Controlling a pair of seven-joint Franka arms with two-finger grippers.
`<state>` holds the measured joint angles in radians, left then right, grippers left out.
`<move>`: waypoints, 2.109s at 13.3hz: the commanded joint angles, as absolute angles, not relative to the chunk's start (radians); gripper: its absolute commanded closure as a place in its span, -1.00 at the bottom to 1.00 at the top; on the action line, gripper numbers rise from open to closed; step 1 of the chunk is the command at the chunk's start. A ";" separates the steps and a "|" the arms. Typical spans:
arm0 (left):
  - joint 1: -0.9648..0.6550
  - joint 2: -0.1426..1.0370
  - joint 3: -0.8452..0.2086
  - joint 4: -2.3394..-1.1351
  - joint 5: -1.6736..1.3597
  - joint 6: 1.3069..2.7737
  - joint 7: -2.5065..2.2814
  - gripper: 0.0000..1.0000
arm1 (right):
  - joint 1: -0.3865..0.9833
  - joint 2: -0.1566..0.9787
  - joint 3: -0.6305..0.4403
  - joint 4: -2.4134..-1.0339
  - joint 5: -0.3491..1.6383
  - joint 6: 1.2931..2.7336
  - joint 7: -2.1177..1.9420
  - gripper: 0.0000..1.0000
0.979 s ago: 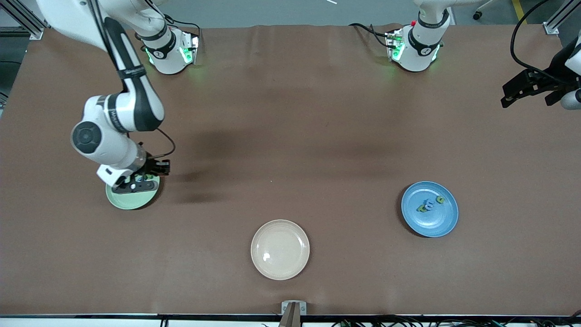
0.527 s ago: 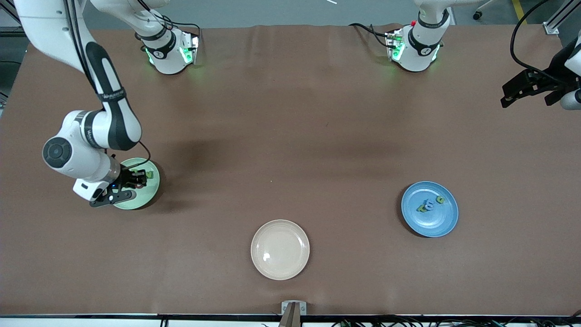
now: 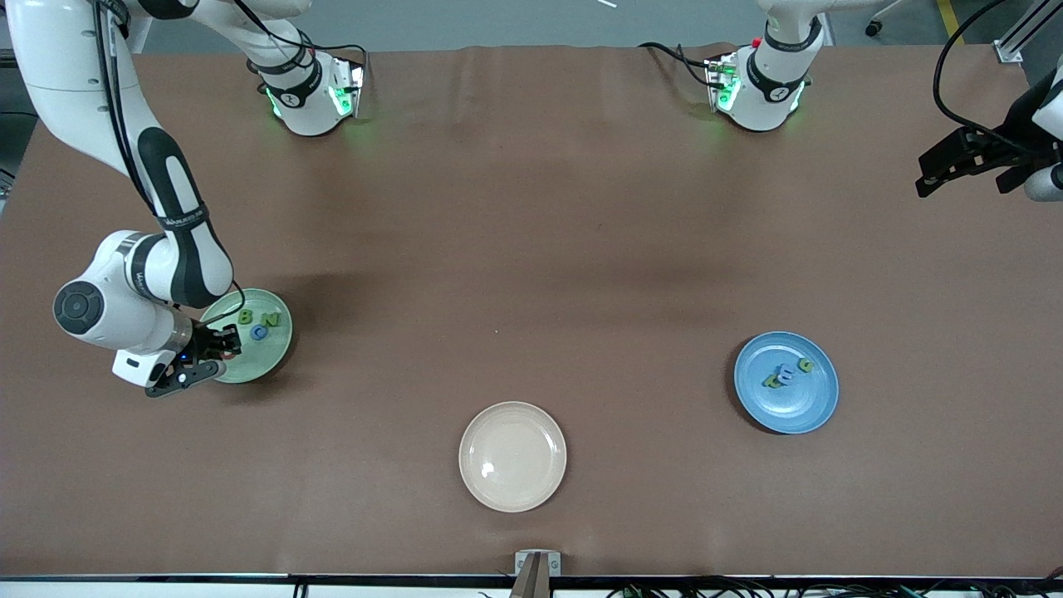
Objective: Sort upper and lower case letters into plates
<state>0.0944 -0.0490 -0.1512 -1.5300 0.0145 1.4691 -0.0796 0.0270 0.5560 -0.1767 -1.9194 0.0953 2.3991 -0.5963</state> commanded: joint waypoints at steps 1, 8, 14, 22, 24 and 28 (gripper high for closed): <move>0.092 -0.046 -0.153 -1.520 0.023 1.456 -0.086 -1.00 | 0.005 0.578 -0.155 -1.904 0.100 2.410 -0.621 0.63; 0.094 -0.045 -0.158 -1.520 0.023 1.457 -0.086 -1.00 | 0.012 0.568 -0.155 -1.905 0.101 2.392 -0.617 -0.99; 0.092 -0.038 -0.158 -1.520 0.025 1.463 -0.087 -1.00 | 0.046 0.393 -0.149 -1.917 0.155 2.152 -0.340 -1.00; 0.094 -0.040 -0.156 -1.517 0.025 1.465 -0.087 -1.00 | 0.072 0.103 -0.147 -1.945 0.126 1.915 -0.166 -1.00; 0.095 -0.040 -0.156 -1.517 0.025 1.465 -0.087 -1.00 | 0.100 0.048 -0.147 -1.910 0.080 1.826 -0.068 -1.00; 0.097 -0.041 -0.156 -1.519 0.025 1.465 -0.086 -1.00 | 0.126 0.025 -0.147 -1.688 0.052 1.585 -0.014 -1.00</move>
